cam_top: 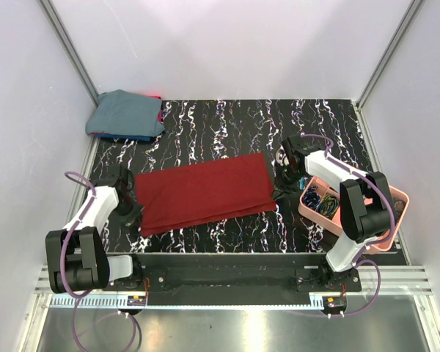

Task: Fold the napkin into a case and place the utensils inside
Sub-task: Fold and flatten the napkin at the center of the board.

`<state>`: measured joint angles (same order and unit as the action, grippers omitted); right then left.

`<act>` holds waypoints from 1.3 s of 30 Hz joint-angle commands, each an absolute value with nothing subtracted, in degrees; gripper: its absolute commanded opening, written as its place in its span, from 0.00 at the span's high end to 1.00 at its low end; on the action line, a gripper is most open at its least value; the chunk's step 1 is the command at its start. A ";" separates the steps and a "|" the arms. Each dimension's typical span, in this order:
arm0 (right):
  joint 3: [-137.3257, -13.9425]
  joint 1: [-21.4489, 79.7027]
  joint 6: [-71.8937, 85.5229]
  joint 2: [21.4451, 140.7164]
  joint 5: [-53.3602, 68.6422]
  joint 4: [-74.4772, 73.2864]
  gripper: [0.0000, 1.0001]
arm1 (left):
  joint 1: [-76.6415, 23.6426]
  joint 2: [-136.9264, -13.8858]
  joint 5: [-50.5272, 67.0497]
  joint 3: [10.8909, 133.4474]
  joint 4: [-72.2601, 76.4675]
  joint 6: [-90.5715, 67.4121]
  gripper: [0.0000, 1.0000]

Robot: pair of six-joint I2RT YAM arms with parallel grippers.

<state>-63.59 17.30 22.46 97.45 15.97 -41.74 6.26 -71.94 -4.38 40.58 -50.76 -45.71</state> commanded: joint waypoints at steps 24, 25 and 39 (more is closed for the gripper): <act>-60.12 17.31 24.87 103.01 12.83 -37.00 1.00 | 5.54 -74.36 -5.28 39.72 -50.89 -47.55 1.00; -60.03 17.23 24.87 103.01 12.66 -37.00 1.00 | 5.45 -74.09 -5.10 39.90 -51.58 -47.37 1.00; -60.12 17.23 25.22 103.45 12.31 -36.83 0.99 | 5.45 -68.82 -0.45 41.57 -55.63 -49.39 1.00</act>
